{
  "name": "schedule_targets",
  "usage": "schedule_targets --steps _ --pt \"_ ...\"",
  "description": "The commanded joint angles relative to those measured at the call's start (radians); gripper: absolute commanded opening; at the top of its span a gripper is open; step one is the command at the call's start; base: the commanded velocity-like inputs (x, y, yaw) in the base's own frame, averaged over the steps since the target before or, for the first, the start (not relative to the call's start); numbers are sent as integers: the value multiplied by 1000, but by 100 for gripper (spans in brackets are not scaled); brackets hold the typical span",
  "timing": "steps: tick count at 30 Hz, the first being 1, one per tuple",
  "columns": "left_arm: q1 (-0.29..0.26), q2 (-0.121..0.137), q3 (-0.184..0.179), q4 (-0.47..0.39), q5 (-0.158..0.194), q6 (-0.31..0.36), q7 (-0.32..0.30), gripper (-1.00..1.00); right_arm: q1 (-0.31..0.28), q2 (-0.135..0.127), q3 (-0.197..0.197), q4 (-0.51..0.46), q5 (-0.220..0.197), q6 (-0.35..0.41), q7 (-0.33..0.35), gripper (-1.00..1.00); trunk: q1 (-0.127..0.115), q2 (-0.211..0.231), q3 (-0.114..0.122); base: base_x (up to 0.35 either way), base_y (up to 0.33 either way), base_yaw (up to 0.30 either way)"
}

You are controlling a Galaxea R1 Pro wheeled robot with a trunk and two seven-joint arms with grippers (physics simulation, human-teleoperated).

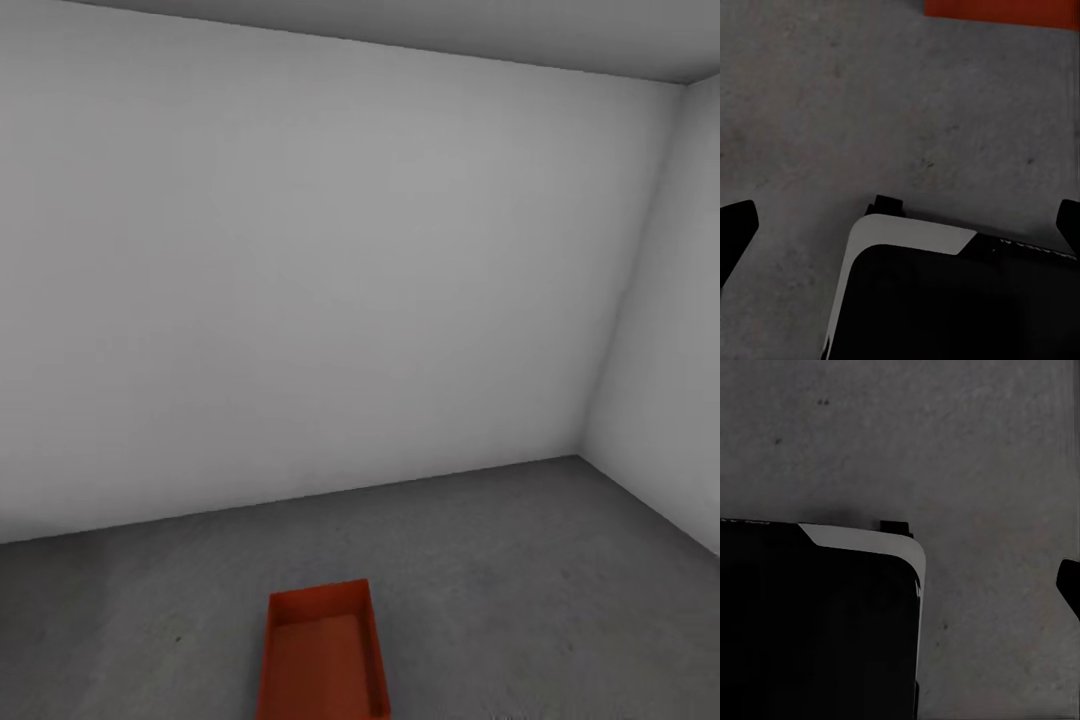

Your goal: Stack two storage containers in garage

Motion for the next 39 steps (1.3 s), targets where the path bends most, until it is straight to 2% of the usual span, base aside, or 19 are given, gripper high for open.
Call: schedule_targets --steps 1,10,13,39 --pt "-1 0 2 1 3 -3 1 100 -2 0 8 3 -9 -6 -1 100 0 -1 -2 2 0 -275" --pt "-1 1 2 -1 3 -13 1 100 -1 1 9 3 -9 -4 2 100 0 -1 -2 0 0 -277" --pt "-1 -1 2 -5 -7 -16 1 100 -1 1 9 3 -9 -4 2 100 0 -1 -2 0 0 -280" --pt "-1 -1 1 -11 -3 -18 1 100 -2 2 9 3 -9 -5 3 100 0 -1 -2 0 0 -282"
